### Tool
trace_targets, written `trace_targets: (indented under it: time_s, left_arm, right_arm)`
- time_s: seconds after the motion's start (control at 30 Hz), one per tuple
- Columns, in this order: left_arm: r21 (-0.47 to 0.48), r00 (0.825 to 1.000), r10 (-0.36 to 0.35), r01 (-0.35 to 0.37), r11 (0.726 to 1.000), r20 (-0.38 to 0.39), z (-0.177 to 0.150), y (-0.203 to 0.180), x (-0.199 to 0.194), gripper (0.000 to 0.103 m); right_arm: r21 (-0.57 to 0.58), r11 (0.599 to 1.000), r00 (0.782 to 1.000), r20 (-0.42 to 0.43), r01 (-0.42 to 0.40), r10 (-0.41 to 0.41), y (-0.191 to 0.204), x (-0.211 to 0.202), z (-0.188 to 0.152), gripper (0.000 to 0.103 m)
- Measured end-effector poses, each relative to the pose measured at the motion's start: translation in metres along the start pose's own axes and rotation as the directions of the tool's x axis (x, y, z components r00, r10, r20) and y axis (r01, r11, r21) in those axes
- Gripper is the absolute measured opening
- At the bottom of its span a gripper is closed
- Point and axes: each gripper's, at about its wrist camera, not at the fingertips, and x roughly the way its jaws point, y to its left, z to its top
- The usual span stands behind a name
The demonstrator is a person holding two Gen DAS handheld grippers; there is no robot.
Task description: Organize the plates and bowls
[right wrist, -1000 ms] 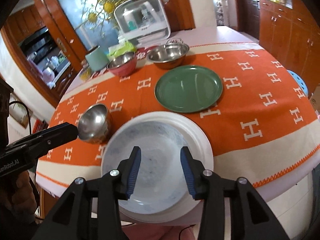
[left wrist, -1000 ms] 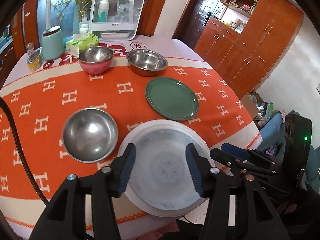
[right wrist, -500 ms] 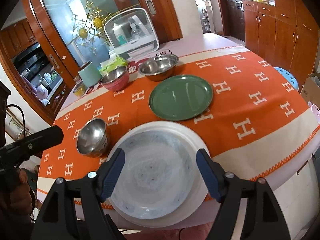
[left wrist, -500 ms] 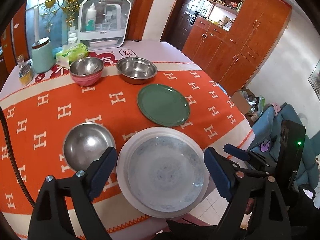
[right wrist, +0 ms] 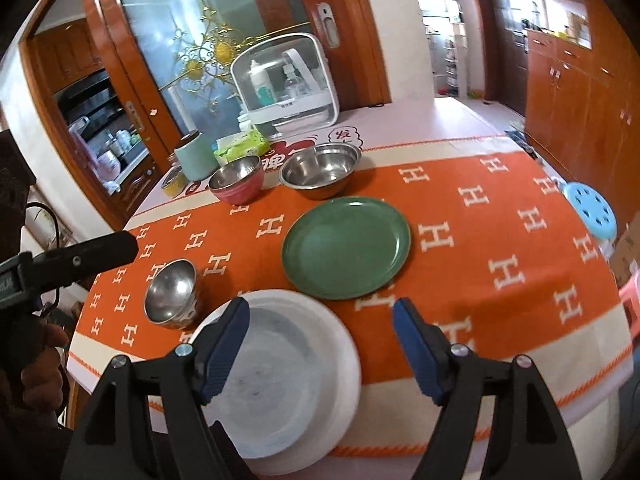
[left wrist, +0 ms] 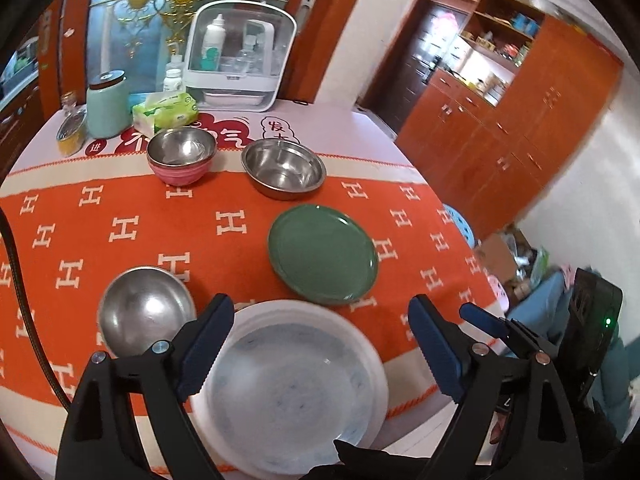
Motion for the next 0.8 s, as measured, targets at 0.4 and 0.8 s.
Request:
trace_targets:
  time_s: [0.4,0.8]
  left_arm:
    - [-0.117,0.995,0.092,-0.088,0.989,0.024,0.0,-0.038,0.031,0.088]
    - [-0.239,0.981,0.188,-0.192,0.952,-0.04,0.01,-0.043,0.077,0.088]
  right_arm:
    - [-0.128,0.987,0.995,-0.036,-0.098,0.094,-0.049,0.014,0.028,0.075]
    - [-0.19,0.968,0.982,-0.133,-0.162,0.138,-0.087,0.046,0.045,0.075]
